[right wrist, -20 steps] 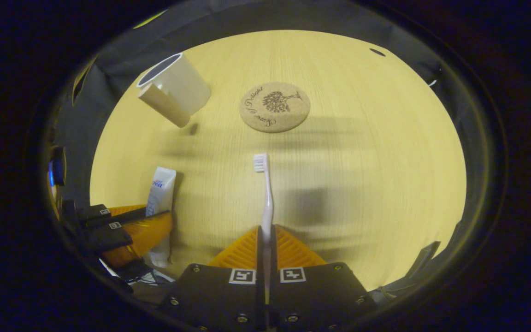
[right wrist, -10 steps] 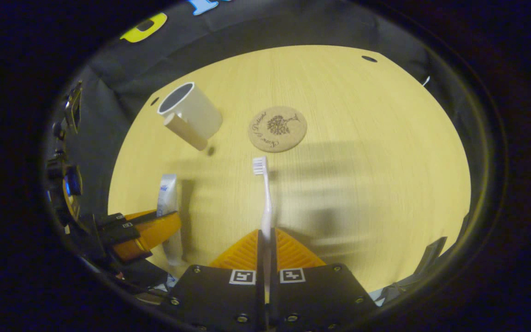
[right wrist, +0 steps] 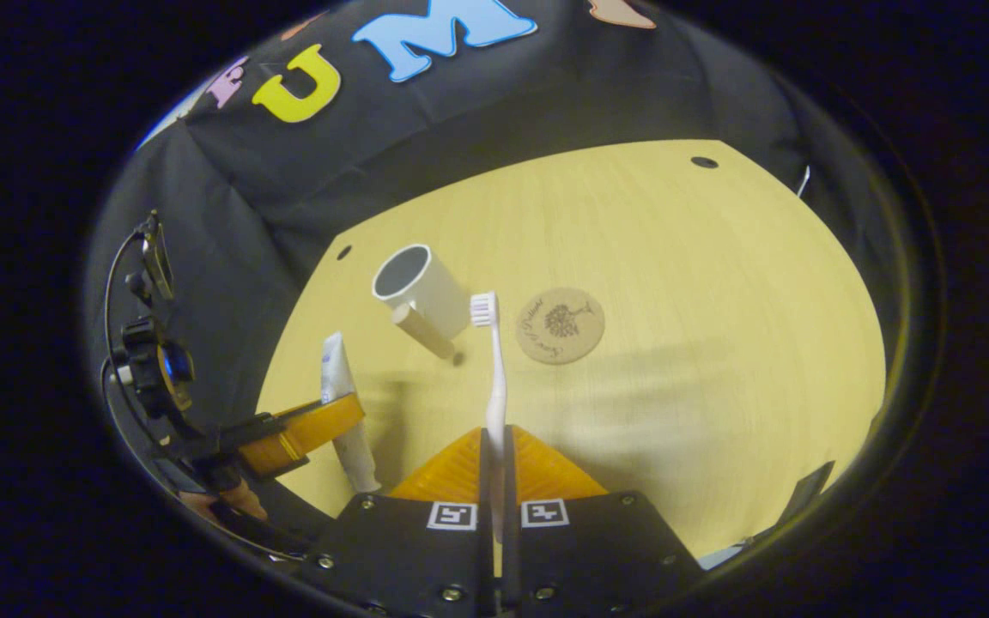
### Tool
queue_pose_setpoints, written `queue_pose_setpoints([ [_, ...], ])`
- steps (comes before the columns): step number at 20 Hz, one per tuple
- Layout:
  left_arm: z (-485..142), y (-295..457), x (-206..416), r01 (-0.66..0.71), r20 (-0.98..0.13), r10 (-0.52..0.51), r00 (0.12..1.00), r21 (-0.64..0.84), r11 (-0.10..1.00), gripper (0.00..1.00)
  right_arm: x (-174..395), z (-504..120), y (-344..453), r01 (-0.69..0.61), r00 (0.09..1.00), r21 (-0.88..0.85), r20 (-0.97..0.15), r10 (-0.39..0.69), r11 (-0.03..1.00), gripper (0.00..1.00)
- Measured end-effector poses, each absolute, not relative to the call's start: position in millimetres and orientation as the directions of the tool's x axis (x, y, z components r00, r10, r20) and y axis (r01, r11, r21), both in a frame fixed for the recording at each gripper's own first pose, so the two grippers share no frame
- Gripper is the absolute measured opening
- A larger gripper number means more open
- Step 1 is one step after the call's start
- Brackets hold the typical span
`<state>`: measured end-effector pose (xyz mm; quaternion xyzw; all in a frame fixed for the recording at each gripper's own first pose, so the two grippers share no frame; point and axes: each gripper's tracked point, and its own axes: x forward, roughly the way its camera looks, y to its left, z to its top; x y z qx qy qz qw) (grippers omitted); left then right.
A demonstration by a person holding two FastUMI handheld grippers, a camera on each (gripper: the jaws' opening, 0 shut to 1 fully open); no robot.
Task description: Put the toothbrush and toothpaste on the desktop into the cup, then pick up the cup and place it on the coaster on the desktop.
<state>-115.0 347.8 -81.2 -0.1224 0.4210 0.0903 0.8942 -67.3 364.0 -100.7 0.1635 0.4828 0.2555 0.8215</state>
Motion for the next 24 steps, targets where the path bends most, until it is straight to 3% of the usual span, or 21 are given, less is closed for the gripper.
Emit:
queue_pose_setpoints([
  [12, -8.1, 394.3, -58.1, -0.226, -0.456, 0.098, 0.885, -0.235, 0.945, 0.26, -48.0, -56.8, 367.9, -0.326, 0.503, 0.53, -0.604, 0.618, 0.783, 0.05],
  [22, 45.2, 405.3, 26.9, -0.12, -0.172, 0.066, 0.983, -0.326, 0.938, 0.25, -37.8, -44.1, 367.5, -0.315, 0.54, 0.524, -0.586, 0.604, 0.791, 0.05],
  [24, 42.0, 398.2, 43.6, -0.098, -0.161, 0.047, 0.986, -0.322, 0.942, 0.24, -35.4, -44.5, 366.9, -0.301, 0.541, 0.53, -0.59, 0.6, 0.792, 0.04],
])
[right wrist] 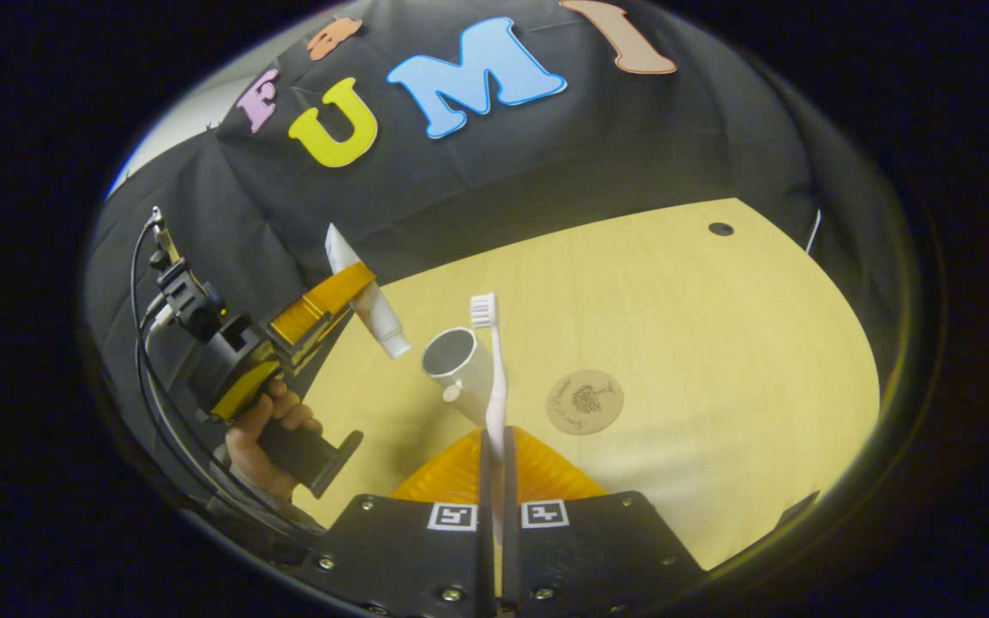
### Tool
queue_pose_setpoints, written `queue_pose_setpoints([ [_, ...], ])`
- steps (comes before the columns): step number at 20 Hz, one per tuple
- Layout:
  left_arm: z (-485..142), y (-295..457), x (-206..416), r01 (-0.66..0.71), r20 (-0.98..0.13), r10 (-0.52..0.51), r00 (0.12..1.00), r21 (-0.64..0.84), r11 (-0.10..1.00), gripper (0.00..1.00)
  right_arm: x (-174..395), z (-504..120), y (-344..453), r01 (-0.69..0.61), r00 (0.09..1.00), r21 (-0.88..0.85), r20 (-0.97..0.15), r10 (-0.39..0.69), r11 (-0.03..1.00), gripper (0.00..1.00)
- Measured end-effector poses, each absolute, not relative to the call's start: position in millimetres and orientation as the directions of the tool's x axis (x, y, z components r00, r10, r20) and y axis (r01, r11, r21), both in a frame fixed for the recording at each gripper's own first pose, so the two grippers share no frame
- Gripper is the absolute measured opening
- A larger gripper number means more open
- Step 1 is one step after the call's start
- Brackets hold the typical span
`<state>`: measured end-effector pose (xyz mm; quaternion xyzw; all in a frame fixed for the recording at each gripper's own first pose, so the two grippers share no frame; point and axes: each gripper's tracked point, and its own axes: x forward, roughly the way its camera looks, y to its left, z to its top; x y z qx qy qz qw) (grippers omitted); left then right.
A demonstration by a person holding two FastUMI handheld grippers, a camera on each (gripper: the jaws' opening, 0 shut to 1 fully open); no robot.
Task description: Put the toothbrush and toothpaste on the desktop into the cup, then pick up the cup and place it on the coaster on the desktop.
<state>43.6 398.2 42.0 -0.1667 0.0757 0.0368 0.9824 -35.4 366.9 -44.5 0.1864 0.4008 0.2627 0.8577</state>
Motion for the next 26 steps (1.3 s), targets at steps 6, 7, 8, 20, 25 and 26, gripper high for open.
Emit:
queue_pose_setpoints([
  [6, -2.5, 387.9, 77.0, -0.075, -0.236, 0.005, 0.972, -0.287, 0.955, 0.24, -35.7, -46.4, 366.7, -0.283, 0.545, 0.528, -0.598, 0.587, 0.801, 0.05],
  [7, -10.8, 390.2, 78.0, -0.077, -0.248, 0.008, 0.969, -0.272, 0.959, 0.25, -35.6, -48.2, 366.1, -0.28, 0.543, 0.527, -0.602, 0.585, 0.802, 0.05],
  [8, -15.3, 391.5, 79.4, -0.079, -0.256, 0.011, 0.967, -0.256, 0.963, 0.25, -35.2, -49.2, 365.1, -0.276, 0.543, 0.527, -0.604, 0.583, 0.804, 0.05],
  [20, -65.1, 373.6, 69.4, -0.038, -0.395, -0.031, 0.918, -0.168, 0.985, 0.39, -43.7, -57.7, 366.3, -0.251, 0.525, 0.551, -0.613, 0.59, 0.796, 0.05],
  [25, -67.8, 369.0, 56.2, -0.034, -0.408, -0.044, 0.912, -0.181, 0.983, 0.53, -50.1, -63.1, 367.7, -0.25, 0.517, 0.555, -0.617, 0.594, 0.794, 0.05],
  [26, -63.8, 369.0, 56.9, -0.035, -0.403, -0.041, 0.914, -0.181, 0.983, 0.53, -51.1, -63.9, 367.5, -0.248, 0.516, 0.556, -0.617, 0.594, 0.793, 0.05],
])
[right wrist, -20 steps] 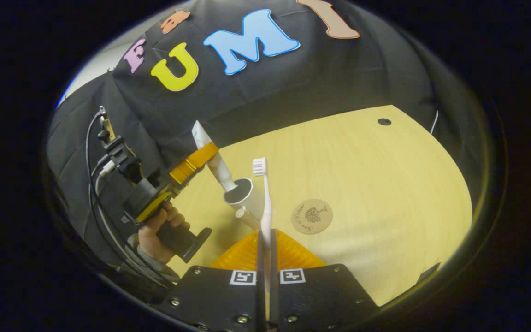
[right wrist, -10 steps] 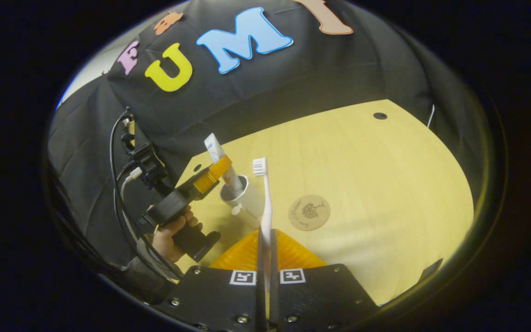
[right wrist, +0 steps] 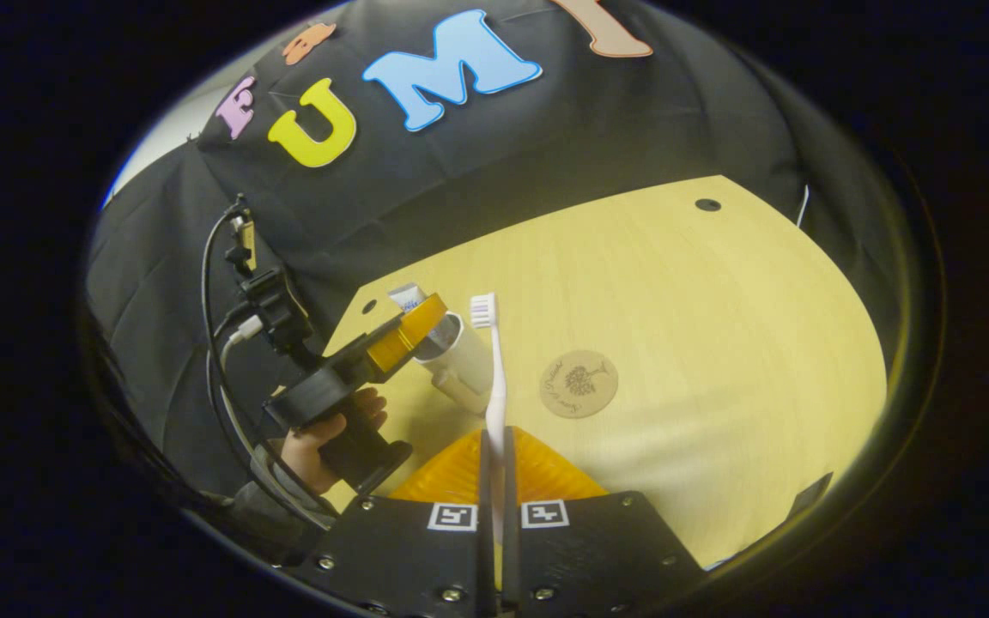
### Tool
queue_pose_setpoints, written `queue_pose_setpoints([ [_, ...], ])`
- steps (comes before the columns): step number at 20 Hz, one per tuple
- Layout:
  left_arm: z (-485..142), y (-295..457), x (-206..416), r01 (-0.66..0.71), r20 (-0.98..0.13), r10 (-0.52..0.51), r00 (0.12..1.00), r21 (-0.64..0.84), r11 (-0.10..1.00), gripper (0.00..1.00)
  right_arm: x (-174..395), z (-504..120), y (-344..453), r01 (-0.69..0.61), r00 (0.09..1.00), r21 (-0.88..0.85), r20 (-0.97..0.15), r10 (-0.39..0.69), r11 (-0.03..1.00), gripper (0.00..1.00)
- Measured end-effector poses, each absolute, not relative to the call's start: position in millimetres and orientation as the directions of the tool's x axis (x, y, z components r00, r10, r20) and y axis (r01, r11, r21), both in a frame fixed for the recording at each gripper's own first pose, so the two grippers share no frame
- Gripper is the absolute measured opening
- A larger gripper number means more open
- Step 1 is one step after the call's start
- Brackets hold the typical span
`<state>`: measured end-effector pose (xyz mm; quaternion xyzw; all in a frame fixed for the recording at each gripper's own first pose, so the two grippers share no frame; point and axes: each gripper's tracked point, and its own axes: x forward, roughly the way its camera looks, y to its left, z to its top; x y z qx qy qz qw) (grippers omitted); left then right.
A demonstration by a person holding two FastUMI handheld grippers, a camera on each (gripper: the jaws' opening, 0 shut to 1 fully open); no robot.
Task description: Put the toothbrush and toothpaste on the desktop into the cup, then pick up the cup and place it on the coaster on the desktop.
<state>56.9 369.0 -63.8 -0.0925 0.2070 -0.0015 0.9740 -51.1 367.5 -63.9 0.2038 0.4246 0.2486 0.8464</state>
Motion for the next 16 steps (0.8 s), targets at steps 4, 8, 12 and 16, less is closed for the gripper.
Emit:
queue_pose_setpoints([
  [4, -64.2, 369.2, 50.5, -0.048, -0.413, -0.034, 0.91, -0.186, 0.981, 0.78, -51.2, -61.3, 365.8, -0.249, 0.526, 0.552, -0.612, 0.59, 0.796, 0.04],
  [8, -65.1, 369.0, 33.7, -0.071, -0.441, -0.028, 0.897, -0.206, 0.976, 0.82, -44.7, -52.7, 371.3, -0.262, 0.542, 0.566, -0.584, 0.605, 0.781, 0.04],
  [12, -60.6, 367.9, 15.8, -0.072, -0.464, -0.032, 0.885, -0.205, 0.976, 0.83, -31.4, -42.8, 383.5, -0.287, 0.547, 0.583, -0.552, 0.63, 0.76, 0.04],
  [16, -57.7, 369.6, 4.9, -0.061, -0.48, -0.042, 0.876, -0.195, 0.979, 0.83, -15.1, -30.1, 404.7, -0.332, 0.548, 0.592, -0.513, 0.661, 0.735, 0.04],
])
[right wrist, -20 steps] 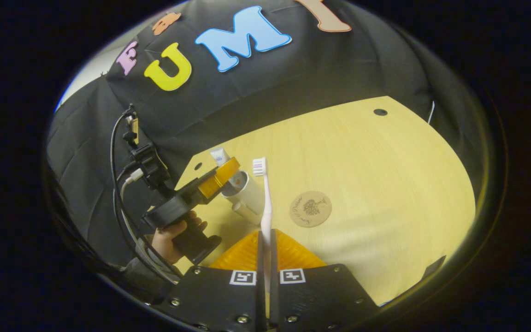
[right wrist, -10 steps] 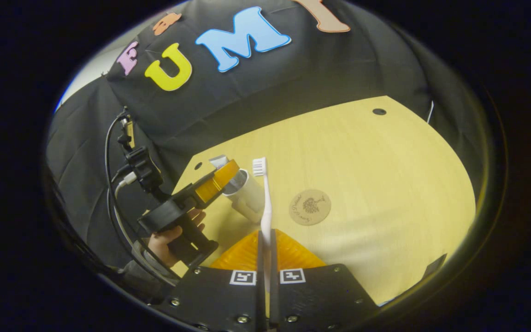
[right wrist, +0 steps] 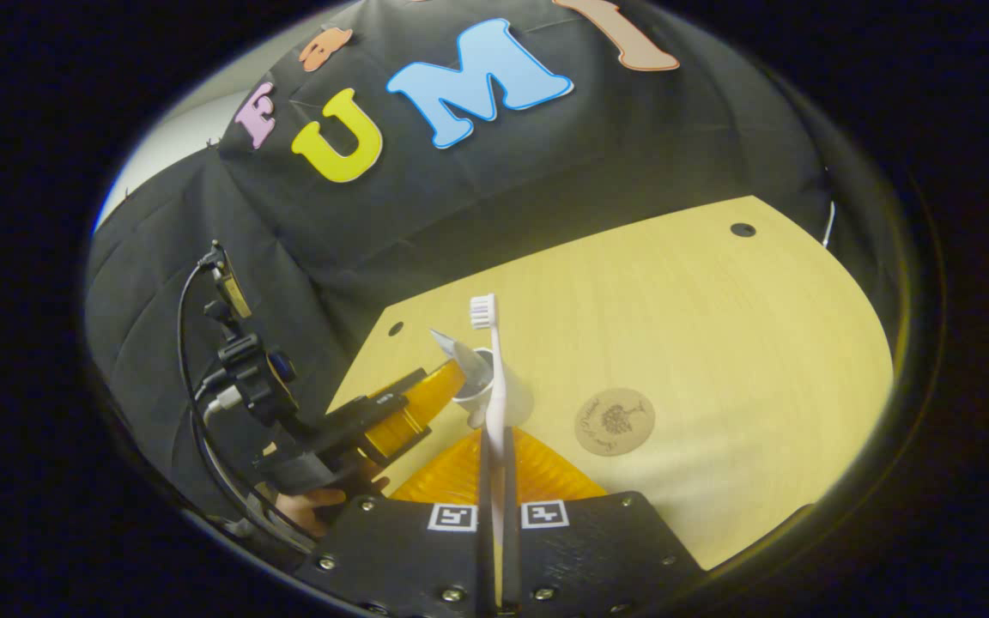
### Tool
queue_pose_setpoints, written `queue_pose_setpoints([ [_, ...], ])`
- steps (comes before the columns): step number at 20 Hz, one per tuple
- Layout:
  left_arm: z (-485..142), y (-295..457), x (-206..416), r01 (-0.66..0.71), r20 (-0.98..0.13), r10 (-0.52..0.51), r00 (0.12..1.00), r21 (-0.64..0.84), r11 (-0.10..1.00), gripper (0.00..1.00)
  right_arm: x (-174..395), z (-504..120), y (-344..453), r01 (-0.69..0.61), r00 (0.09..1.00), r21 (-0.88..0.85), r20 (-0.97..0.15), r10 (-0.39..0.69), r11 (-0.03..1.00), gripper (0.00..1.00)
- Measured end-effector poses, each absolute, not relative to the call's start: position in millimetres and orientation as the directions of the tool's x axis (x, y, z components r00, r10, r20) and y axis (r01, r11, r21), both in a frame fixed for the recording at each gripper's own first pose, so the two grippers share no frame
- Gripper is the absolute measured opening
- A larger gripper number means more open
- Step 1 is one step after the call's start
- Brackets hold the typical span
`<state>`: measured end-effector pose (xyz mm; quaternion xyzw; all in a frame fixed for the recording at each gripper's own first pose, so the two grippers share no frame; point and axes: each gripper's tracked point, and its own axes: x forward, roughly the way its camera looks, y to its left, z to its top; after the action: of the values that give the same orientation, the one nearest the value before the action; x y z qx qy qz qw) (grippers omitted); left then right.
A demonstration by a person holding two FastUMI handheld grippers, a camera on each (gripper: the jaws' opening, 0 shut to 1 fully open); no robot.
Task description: Put the toothbrush and toothpaste on the desktop into the cup, then pick up the cup and place it on the coaster on the desktop.
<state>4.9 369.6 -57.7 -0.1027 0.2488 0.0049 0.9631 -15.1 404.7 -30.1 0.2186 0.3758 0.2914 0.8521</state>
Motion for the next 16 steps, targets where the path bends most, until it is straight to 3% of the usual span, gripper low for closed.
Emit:
queue_pose_setpoints([
  [2, -58.0, 372.7, -2.3, -0.064, -0.495, -0.043, 0.868, -0.197, 0.978, 0.88, -7.4, -21.8, 416.6, -0.361, 0.545, 0.592, -0.493, 0.678, 0.72, 0.05],
  [7, -52.4, 382.9, -26.6, -0.089, -0.513, -0.032, 0.858, -0.209, 0.974, 0.8, 15.7, -3.4, 451.0, -0.454, 0.546, 0.569, -0.431, 0.718, 0.686, 0.04],
  [8, -53.1, 385.8, -31.9, -0.094, -0.522, -0.031, 0.852, -0.212, 0.973, 0.84, 22.7, -2.5, 457.6, -0.464, 0.552, 0.563, -0.42, 0.721, 0.684, 0.04],
  [16, -57.6, 403.3, -67.0, -0.114, -0.558, -0.055, 0.828, -0.265, 0.958, 0.88, 64.7, 12.5, 515.3, -0.528, 0.577, 0.557, -0.317, 0.752, 0.641, 0.04],
])
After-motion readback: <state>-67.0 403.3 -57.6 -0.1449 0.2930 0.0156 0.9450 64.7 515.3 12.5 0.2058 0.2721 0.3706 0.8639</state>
